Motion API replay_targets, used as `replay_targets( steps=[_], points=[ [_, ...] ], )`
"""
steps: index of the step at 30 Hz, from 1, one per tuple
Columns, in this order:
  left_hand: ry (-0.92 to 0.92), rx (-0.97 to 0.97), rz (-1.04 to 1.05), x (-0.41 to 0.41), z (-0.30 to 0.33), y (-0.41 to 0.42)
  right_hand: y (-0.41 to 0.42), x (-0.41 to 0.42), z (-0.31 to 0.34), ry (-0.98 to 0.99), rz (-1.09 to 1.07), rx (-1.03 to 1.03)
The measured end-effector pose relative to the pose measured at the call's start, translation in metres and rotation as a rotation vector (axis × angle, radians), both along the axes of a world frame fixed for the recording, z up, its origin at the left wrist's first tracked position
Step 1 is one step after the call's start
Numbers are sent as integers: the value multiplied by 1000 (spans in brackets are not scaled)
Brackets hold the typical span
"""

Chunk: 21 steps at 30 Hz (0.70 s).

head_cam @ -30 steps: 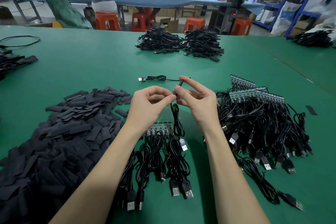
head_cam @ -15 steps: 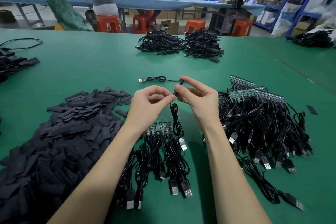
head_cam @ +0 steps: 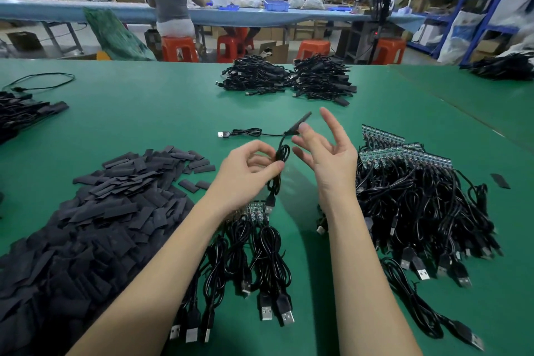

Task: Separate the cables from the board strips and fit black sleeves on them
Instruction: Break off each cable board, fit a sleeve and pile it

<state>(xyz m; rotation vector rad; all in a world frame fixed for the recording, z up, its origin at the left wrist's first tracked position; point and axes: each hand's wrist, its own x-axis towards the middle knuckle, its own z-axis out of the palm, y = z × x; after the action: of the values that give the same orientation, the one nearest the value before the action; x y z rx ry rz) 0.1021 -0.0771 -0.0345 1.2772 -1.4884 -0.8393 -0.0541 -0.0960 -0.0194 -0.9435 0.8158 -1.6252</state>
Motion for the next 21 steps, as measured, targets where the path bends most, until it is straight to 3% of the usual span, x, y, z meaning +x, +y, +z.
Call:
replay_targets(
  steps=[4, 8, 11, 16, 21],
  points=[
    [-490, -229, 188, 16, 21, -47, -7, -5, -7, 203, -45, 161],
    [-1016, -189, 220, 24, 18, -101, -7, 2, -21, 727, 70, 186],
    [-1256, -153, 176, 23, 2, -128, -6, 6, -29, 946, 129, 153],
    [-1155, -131, 213, 18, -12, -149, -6, 4, -32, 929, 139, 141],
    [-788, -68, 198, 18, -14, -137, -4, 4, -30, 947, 147, 147]
  ],
)
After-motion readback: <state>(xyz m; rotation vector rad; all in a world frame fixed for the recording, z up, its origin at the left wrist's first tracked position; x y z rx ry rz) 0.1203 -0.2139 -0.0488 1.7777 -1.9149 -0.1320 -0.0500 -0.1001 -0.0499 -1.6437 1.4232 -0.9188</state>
